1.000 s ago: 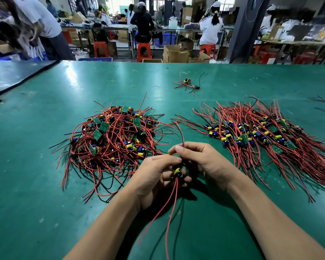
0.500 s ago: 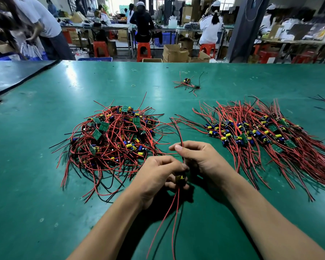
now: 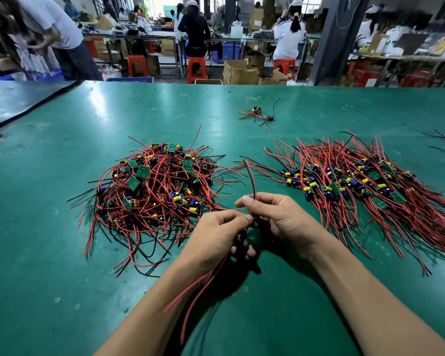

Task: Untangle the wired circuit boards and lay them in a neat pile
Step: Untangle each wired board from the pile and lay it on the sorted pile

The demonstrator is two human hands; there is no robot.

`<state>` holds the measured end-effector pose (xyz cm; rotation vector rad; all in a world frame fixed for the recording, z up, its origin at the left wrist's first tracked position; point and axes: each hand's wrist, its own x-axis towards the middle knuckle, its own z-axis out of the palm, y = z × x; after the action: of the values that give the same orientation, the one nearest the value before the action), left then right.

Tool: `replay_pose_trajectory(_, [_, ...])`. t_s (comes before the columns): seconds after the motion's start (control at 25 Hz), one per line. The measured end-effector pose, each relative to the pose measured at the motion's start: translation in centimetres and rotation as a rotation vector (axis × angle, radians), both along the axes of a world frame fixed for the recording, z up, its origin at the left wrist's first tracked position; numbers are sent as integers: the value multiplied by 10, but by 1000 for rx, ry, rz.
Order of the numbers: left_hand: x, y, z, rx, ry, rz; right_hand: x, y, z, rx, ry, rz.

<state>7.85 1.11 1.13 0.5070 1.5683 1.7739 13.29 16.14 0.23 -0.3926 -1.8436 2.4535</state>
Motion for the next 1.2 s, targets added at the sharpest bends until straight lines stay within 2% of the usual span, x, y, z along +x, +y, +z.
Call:
replay_pose_trajectory(0.16, [3, -2, 0, 58, -79, -15, 7, -1, 4, -68, -22, 179])
replay_pose_trajectory(0.36, [1, -2, -4, 37, -12, -3, 6, 0, 5, -62, -18, 147])
replay_pose_trajectory(0.56, [1, -1, -5, 45, 30, -16, -3, 1, -2, 122, -8, -81])
replay_pose_trajectory(0.8, [0, -4, -4, 8, 115, -93, -11, 4, -5, 212, 88, -386])
replay_pose_trajectory(1.12, [0, -4, -5, -3, 107, -132, -18, 12, -14, 636, 178, -735])
replay_pose_trajectory(1.2, [0, -4, -6, -8, 104, -144, -18, 13, -14, 661, 160, -786])
